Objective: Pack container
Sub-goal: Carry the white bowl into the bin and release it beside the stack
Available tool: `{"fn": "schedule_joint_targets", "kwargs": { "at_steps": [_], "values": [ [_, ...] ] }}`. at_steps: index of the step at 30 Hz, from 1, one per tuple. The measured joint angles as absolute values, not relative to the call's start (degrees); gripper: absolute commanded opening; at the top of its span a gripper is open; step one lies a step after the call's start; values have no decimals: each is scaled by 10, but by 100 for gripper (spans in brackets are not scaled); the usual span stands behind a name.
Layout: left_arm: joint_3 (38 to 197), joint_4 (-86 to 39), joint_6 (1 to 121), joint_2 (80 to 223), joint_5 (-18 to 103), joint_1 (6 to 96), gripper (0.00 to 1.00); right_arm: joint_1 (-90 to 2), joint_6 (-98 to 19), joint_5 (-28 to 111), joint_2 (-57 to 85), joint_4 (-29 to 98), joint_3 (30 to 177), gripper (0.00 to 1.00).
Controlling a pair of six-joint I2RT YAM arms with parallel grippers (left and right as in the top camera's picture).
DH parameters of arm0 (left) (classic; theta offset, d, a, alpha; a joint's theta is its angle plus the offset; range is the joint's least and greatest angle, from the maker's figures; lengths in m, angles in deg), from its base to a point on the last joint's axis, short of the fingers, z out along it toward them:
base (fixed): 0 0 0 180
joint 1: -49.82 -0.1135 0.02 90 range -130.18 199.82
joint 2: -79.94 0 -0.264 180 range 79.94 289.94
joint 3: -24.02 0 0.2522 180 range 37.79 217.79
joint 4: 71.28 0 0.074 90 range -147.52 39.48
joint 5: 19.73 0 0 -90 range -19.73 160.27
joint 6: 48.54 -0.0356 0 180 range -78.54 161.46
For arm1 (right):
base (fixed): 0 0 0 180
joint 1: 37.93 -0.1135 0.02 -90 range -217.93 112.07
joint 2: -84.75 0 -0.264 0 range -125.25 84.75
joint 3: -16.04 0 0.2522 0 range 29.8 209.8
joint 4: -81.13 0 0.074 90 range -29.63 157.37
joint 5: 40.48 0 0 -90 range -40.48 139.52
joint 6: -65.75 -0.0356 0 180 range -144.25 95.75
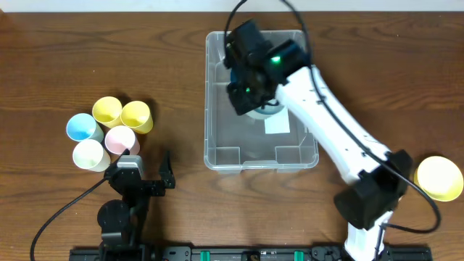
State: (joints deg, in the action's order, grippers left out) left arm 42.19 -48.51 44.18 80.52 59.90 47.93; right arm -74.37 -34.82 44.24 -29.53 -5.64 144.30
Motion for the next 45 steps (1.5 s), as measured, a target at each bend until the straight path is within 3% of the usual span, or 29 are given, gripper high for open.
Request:
{"fn": "schedule_joint_targets", "kwargs": {
  "at_steps": [16,32,39,45],
  "values": [
    [422,-485,442,805,599,479,98,-823,-368,444,-320,-79,1440,1],
    [422,-485,442,805,599,479,98,-828,-370,465,-410,-28,1440,2],
    [422,-485,442,805,599,479,98,-820,-374,473,-410,-19,1440,13],
    [422,-485,442,805,599,479,98,-811,-375,485,-410,-19,1440,30]
  ]
}}
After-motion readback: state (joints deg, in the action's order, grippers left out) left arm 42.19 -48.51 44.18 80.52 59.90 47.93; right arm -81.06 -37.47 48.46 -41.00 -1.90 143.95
